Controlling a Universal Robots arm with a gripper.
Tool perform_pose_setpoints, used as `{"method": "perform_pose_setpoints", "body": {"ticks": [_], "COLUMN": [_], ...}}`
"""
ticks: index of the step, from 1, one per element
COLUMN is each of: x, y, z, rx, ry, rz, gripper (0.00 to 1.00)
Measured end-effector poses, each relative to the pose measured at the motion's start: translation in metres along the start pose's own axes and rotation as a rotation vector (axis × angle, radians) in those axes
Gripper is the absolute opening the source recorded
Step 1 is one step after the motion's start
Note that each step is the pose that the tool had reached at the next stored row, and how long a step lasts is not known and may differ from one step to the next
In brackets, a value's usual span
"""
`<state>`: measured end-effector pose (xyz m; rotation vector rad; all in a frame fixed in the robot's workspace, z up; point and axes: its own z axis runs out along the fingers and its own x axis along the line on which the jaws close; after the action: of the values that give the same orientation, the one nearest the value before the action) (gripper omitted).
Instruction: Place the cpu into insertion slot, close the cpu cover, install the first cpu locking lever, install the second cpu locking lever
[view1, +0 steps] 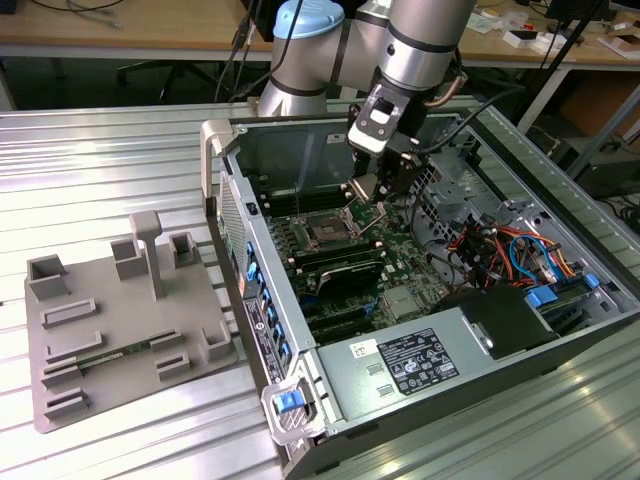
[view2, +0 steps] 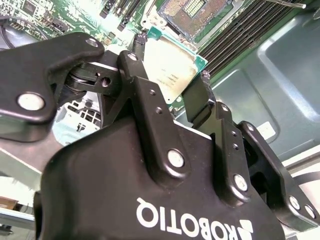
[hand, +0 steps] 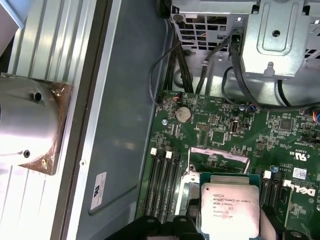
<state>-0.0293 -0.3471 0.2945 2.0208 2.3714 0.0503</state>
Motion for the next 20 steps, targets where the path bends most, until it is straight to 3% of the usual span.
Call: {"method": "perform_pose_setpoints", "body": {"ticks": [12,20], "x": [0.0,0.0002], "y": [0.0,-0.001], "z": [0.0011,0.0014], "rx": [-0.0001,-0.0003], "ry": [-0.0048,-0.0049], "rz": [0.115,0.119], "gripper": [0.55,0.55]}}
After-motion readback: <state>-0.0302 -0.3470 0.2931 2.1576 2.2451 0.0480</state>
